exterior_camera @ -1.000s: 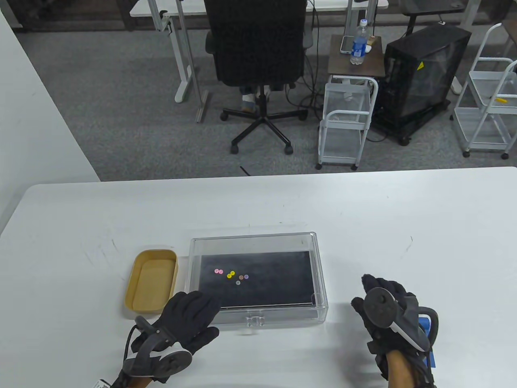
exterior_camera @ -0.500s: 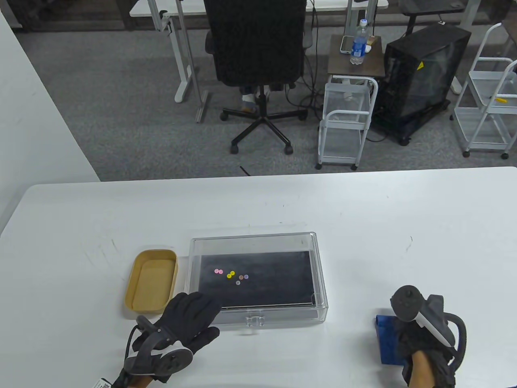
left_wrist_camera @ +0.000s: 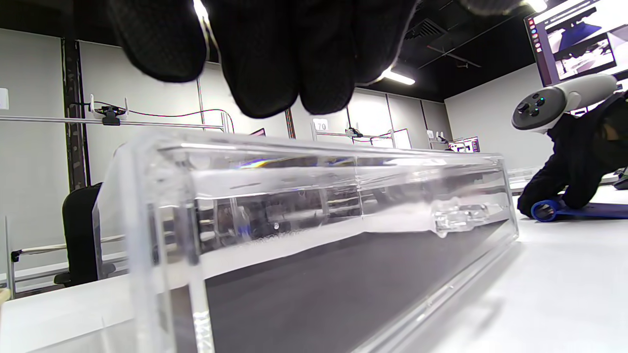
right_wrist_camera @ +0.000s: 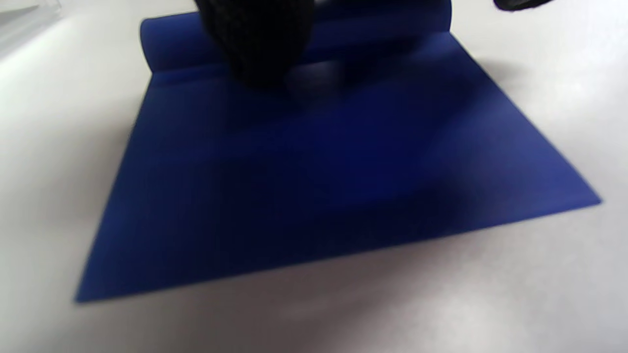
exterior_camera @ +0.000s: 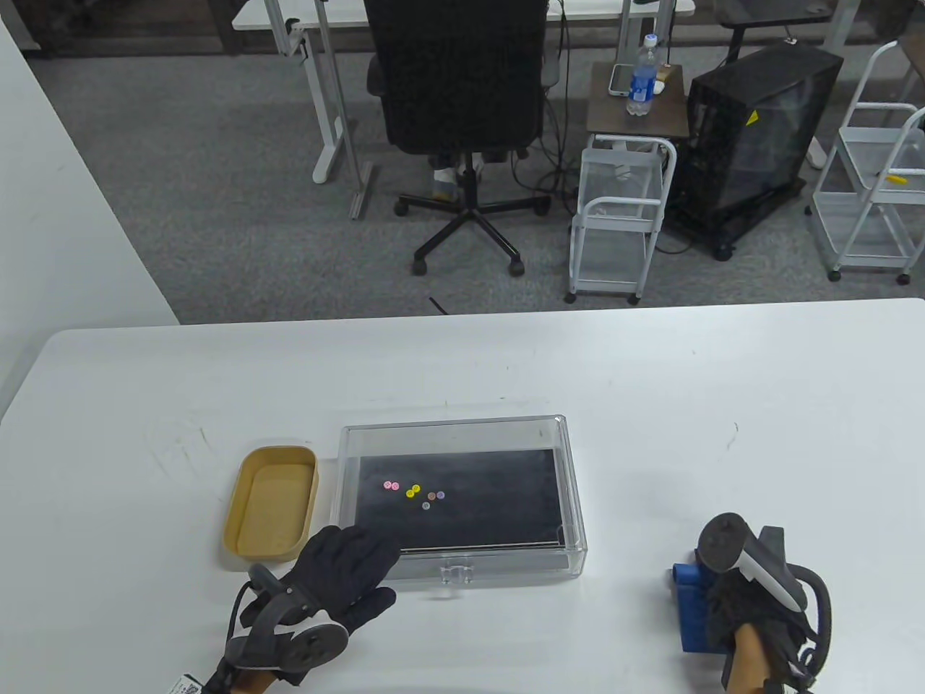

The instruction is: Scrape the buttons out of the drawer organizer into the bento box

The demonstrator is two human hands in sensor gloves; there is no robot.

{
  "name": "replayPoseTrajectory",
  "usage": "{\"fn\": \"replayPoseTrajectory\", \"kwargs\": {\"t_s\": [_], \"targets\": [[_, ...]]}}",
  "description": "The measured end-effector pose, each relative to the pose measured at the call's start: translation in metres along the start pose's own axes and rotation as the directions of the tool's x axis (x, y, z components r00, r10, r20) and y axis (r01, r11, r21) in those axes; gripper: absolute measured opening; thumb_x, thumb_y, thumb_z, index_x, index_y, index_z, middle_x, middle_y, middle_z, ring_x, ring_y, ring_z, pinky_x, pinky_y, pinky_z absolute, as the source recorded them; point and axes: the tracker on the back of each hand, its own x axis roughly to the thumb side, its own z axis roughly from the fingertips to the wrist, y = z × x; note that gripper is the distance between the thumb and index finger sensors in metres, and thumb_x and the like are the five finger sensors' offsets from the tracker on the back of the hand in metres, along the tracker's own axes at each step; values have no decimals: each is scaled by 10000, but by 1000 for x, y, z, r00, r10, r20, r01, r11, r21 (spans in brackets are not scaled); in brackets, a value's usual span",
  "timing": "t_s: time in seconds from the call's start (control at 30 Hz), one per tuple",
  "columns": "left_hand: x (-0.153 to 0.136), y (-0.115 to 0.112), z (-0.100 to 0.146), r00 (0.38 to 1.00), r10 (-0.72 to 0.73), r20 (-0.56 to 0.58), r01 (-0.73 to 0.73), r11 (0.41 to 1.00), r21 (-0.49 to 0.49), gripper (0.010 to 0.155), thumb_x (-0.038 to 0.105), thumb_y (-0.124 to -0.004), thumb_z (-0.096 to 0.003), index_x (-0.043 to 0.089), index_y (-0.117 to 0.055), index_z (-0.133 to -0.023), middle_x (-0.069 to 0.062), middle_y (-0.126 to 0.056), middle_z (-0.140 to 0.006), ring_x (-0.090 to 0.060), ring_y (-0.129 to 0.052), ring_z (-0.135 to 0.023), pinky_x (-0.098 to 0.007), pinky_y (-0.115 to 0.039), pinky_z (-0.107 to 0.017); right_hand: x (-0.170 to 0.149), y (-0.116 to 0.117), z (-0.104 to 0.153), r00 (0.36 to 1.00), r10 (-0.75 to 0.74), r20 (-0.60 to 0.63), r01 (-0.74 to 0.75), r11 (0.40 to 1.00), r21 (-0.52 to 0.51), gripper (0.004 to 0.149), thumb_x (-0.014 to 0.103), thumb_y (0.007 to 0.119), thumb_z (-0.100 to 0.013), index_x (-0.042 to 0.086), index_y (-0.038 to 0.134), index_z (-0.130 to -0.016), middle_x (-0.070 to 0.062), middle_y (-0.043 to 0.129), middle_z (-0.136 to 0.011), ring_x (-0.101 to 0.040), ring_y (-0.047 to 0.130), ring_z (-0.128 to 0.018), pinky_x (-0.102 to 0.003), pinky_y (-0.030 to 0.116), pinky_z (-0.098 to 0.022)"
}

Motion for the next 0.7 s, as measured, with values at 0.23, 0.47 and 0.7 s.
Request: {"fn": "replayPoseTrajectory", "kwargs": {"t_s": [0.23, 0.47, 0.7], "targets": [[1, 3, 1, 1000, -6, 5, 6, 1000, 12, 636, 591, -518, -540, 273, -626, -1080, -1, -780, -1053, -285, -878, -945, -575, -718, -696, 1, 0, -2, 1000, 29, 5, -29, 1000, 10, 589, 225, 733, -503, 294, 512, -1044, -234, 319, -1156, -522, 309, -1034, -761, 424, -675], [2, 2, 1, 1000, -15, 16, 14, 1000, 12, 635, 590, -517, -541, 271, -631, -1078, 1, -783, -1052, -285, -881, -943, -576, -718, -695, 2, -5, 5, 998, 61, 22, -61, 998, -17, 591, 216, 748, -493, 273, 529, -1039, -179, 435, -1144, -529, 344, -1024, -765, 422, -665], [3, 3, 1, 1000, -28, 11, 28, 1000, 9, 633, 591, -516, -541, 275, -631, -1077, 10, -795, -1039, -273, -894, -930, -575, -720, -695, 8, -16, 17, 995, 73, 70, -67, 994, -81, 601, 246, 768, -475, 267, 546, -1033, -105, 616, -1082, -482, 443, -1020, -784, 398, -647]]}}
